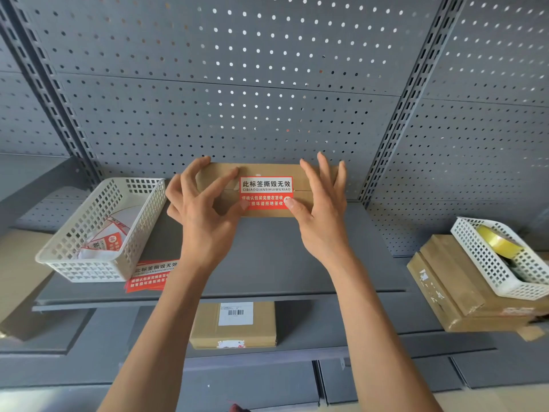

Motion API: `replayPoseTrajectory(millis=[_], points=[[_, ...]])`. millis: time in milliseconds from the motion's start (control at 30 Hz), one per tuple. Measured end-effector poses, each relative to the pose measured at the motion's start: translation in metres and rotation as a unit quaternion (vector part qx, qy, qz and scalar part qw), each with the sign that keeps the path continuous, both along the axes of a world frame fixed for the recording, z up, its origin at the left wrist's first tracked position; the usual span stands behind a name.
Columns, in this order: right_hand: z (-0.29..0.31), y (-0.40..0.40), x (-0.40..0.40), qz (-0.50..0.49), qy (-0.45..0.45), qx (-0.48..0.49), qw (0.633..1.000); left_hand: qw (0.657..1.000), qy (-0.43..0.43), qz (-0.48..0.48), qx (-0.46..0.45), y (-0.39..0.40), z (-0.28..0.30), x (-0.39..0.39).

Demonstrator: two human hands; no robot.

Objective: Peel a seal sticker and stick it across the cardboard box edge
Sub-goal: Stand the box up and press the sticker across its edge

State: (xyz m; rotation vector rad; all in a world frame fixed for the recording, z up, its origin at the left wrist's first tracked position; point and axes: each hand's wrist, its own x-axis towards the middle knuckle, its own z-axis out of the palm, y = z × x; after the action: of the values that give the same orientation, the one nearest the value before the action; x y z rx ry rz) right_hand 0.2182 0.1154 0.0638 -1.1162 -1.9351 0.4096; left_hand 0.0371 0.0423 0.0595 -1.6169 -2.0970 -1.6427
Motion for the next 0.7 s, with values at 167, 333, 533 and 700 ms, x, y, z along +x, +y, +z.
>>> replayPoseTrajectory(millis=[167,333,533,700], points=[[0.000,0.001,0.004,0.021,-0.011,-0.013,1.000,1.000,0.011,-0.024,-0.013,-0.002,0.000,-0.005],[-0.003,0.003,0.007,0.029,-0.034,-0.007,0.999,0.999,0.023,-0.030,-0.008,-0.004,-0.001,-0.006],[-0.005,-0.007,-0.011,-0.060,-0.065,0.030,0.996,0.999,0.030,0.038,0.007,0.003,-0.003,0.008],[-0.006,-0.005,-0.011,-0.060,-0.064,0.034,0.996,0.999,0.033,0.040,0.013,0.006,-0.005,0.007]])
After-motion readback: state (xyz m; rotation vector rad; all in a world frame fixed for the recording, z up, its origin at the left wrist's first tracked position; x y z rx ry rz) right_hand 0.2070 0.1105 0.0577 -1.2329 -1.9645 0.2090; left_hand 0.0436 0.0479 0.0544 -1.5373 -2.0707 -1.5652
